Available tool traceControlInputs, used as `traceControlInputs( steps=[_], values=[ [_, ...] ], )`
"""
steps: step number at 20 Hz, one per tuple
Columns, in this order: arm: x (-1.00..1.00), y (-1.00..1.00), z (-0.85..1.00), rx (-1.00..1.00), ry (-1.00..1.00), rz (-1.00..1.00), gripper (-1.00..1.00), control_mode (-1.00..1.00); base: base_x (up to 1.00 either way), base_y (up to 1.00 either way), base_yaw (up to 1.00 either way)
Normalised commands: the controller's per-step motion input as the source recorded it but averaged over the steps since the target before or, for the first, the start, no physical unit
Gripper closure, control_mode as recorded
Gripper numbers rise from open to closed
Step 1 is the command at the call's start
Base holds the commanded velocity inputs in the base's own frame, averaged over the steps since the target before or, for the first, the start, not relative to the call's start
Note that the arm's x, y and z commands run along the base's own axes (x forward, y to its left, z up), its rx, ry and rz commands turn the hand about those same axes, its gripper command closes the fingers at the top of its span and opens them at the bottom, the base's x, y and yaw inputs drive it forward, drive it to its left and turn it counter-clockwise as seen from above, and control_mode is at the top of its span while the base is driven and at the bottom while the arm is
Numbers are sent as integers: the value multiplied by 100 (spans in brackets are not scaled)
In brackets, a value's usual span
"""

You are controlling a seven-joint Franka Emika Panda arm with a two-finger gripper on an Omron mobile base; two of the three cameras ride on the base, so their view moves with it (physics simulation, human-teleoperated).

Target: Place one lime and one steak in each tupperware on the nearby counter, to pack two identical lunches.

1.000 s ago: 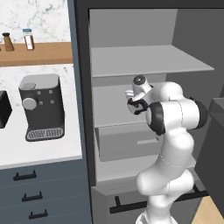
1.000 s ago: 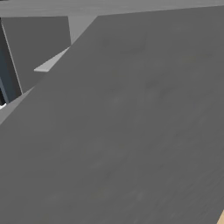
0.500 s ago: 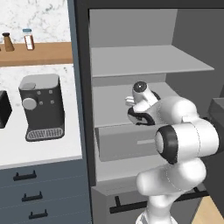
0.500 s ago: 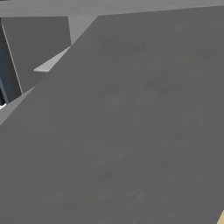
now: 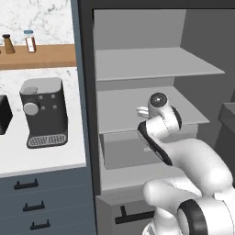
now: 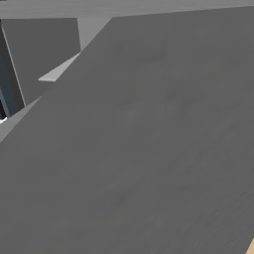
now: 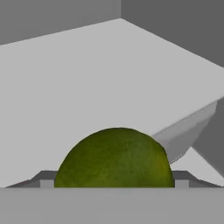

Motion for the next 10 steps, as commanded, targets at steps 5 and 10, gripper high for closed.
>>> traceControlInputs(
  steps=[5,10],
  values=[
    [-100,2,62,0,10,11,100,-100,0,0,0],
    [-100,22,22,0,7,36,100,-100,0,0,0]
  ],
)
